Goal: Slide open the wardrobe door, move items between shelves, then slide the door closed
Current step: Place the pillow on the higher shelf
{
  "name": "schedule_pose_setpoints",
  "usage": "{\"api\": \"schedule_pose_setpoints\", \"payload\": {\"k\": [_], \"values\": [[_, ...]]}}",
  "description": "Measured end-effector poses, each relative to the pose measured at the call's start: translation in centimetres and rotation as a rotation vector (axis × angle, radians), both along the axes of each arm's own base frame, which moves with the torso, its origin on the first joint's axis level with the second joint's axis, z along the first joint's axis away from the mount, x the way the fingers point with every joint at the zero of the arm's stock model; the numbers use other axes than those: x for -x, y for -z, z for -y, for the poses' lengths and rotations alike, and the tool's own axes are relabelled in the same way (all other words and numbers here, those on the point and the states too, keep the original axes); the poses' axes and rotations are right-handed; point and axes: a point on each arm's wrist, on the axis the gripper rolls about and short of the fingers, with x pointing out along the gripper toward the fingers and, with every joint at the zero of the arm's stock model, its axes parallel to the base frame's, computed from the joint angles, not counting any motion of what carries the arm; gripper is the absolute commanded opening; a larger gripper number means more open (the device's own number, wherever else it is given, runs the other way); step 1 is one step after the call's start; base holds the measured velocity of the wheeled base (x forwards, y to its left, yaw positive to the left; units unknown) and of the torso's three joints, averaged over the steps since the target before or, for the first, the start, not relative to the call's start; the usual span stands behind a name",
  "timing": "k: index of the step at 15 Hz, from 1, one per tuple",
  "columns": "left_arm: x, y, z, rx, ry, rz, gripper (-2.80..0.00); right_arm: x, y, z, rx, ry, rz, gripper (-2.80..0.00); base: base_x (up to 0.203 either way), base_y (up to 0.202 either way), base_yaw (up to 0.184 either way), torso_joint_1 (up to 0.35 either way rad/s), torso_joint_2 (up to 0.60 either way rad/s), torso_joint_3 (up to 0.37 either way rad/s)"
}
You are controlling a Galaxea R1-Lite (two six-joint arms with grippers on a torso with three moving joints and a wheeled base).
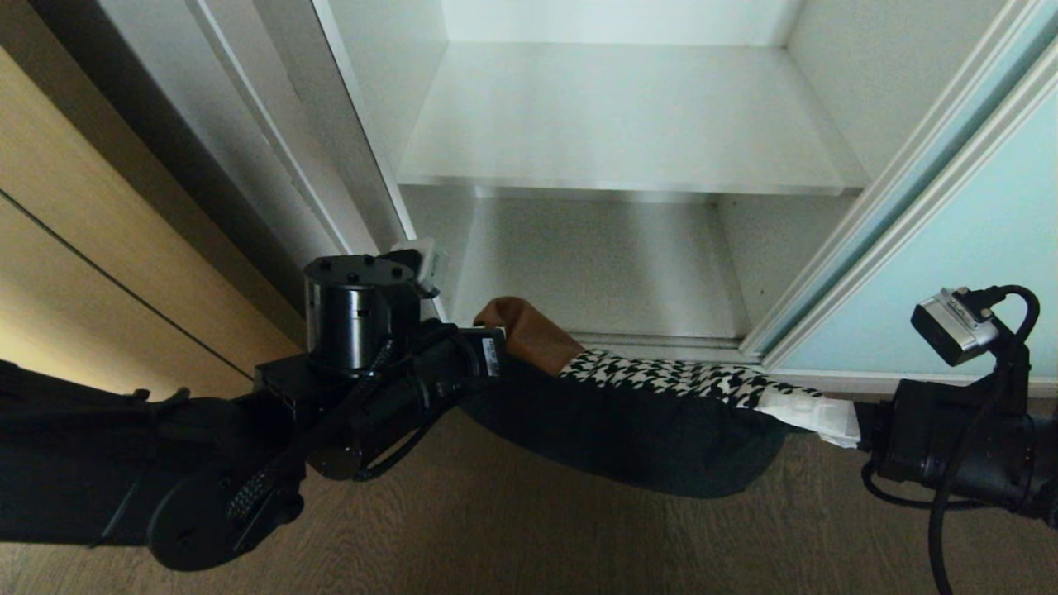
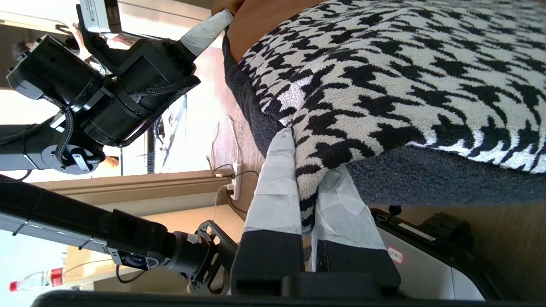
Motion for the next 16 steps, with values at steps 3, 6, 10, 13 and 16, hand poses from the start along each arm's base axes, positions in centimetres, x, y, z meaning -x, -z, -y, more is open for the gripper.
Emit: {"api": "schedule_pose_setpoints", "payload": {"k": [3, 6, 10, 13, 16], "values": [[-0.02, -0.06, 0.02, 0.003, 0.0, 0.003, -2.8, 0.01, 0.03, 0.0, 0.0, 0.0, -0.001, -2.8, 0.0, 0.0, 0.0, 0.001, 0.0, 0.204], [-0.04, -0.09, 0.03, 0.004, -0.001, 0.005, -2.8, 0.06, 0.04, 0.02, 0.001, -0.001, -0.001, -2.8, 0.0, 0.0, 0.0, 0.001, 0.0, 0.201], [-0.03, -0.15, 0.02, 0.006, -0.001, 0.005, -2.8, 0.38, -0.13, -0.05, -0.002, -0.008, 0.008, -2.8, 0.0, 0.0, 0.0, 0.001, 0.0, 0.206], [-0.05, -0.09, 0.04, 0.007, 0.0, 0.005, -2.8, 0.4, -0.08, -0.06, -0.002, -0.009, 0.006, -2.8, 0.0, 0.0, 0.0, 0.002, 0.0, 0.2], [-0.09, -0.1, 0.07, 0.009, 0.001, 0.008, -2.8, 0.3, 0.1, -0.11, 0.001, -0.011, -0.002, -2.8, 0.0, 0.0, 0.0, 0.006, 0.0, 0.202]]}}
